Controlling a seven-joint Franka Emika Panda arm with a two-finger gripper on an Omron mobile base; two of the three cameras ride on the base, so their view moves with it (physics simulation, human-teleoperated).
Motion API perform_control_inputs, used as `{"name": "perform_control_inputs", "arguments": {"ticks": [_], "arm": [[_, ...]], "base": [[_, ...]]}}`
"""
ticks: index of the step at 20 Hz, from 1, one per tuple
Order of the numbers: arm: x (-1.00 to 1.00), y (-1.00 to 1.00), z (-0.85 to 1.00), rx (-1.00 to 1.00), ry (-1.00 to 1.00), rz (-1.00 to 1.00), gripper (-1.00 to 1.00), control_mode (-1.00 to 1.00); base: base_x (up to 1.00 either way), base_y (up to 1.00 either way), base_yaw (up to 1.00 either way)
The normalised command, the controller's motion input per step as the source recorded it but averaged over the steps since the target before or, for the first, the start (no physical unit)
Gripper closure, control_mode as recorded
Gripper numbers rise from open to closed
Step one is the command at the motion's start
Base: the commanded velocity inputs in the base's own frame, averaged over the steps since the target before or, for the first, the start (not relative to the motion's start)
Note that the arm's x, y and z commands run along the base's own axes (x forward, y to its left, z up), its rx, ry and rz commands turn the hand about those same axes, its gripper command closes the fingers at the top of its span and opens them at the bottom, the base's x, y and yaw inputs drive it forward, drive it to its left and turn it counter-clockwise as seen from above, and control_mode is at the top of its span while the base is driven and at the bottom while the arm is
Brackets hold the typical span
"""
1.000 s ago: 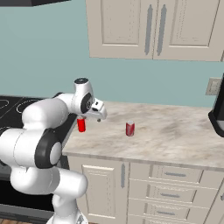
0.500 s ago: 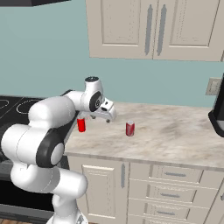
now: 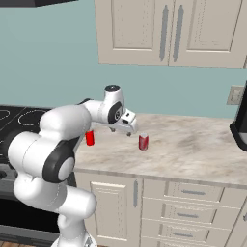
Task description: Four empty soda cans are scattered around the kitchen. Gather all the cans and cluster them next to the stove for recycling.
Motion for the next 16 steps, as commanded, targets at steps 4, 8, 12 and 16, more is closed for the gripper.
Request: {"name": "perform_control_inputs", "arguments": {"ticks": [4,8,12,16], "arm": [[0.08,-0.33,0.00,0.00,0.00,-0.01,-1.00,-1.00],[0.11,-0.32,0.00,0.00,0.00,0.00,-1.00,-1.00],[0.11,-0.32,-0.03,0.00,0.00,0.00,-1.00,-1.00],[0.12,-0.24,-0.08,0.00,0.00,0.00,-1.00,-1.00]], "base": [[0.00,0.00,0.00],[0.00,0.00,0.00],[0.00,0.00,0.00],[0.00,0.00,0.00]]}}
